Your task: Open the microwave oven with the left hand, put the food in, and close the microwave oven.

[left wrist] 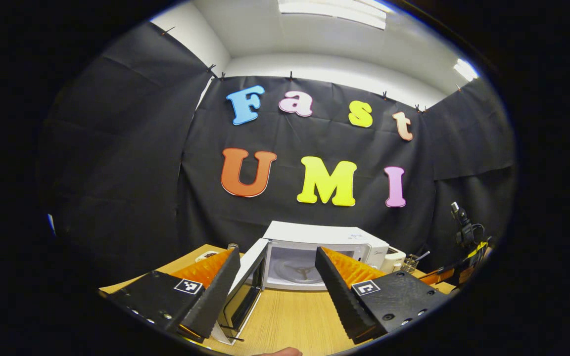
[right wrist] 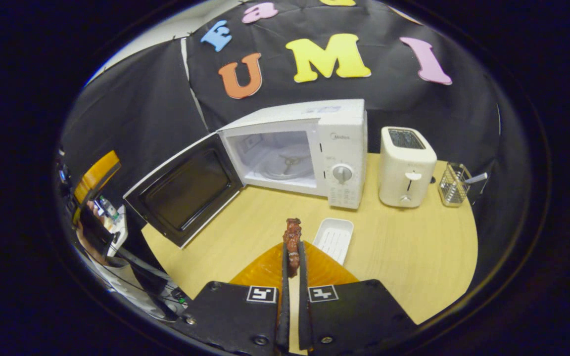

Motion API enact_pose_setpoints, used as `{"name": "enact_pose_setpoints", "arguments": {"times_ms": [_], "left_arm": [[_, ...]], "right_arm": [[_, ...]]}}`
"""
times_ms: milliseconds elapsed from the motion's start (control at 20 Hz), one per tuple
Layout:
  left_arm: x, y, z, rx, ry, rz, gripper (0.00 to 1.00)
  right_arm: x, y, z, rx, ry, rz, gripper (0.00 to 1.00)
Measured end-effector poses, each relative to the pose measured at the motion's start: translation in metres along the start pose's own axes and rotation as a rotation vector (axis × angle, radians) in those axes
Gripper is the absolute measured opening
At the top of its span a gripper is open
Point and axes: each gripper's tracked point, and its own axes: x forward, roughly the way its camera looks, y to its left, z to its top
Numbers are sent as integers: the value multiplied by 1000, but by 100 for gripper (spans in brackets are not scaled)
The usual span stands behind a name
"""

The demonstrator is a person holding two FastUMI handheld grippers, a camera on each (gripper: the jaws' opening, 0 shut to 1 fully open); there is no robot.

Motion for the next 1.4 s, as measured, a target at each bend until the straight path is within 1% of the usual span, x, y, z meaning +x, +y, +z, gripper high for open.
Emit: {"name": "enact_pose_setpoints", "arguments": {"times_ms": [100,200,300,350,450,600,800,850,950,1000,1100,1150,1200,1400], "left_arm": [[-9,6,5,8,-15,-1,94],[-13,16,9,29,-26,17,94],[-19,22,11,28,-26,26,94],[-21,21,10,21,-24,19,94],[-28,13,8,21,-12,-15,93],[-30,22,6,54,-2,2,93],[-29,23,7,49,5,0,94],[-29,26,8,51,4,8,93],[-31,36,9,62,1,29,94],[-29,40,8,65,7,39,94],[-29,50,6,64,23,64,94],[-28,53,5,64,29,72,81],[-29,56,3,66,36,80,82],[-29,60,-1,81,61,94,81]], "right_arm": [[8,25,12,-33,-44,-15,10],[21,48,24,-46,-98,-23,10],[36,64,39,-47,-157,-45,11],[45,70,45,-48,-188,-63,11],[64,76,59,-51,-257,-111,10],[96,86,75,-42,-341,-155,10],[140,93,89,4,-382,-175,11],[151,94,92,11,-395,-177,11],[171,90,95,38,-400,-208,10],[181,87,96,62,-404,-226,10],[202,87,104,154,-434,-218,10],[211,87,110,214,-457,-206,10],[220,83,114,271,-478,-204,10],[258,70,134,456,-548,-233,10]]}}
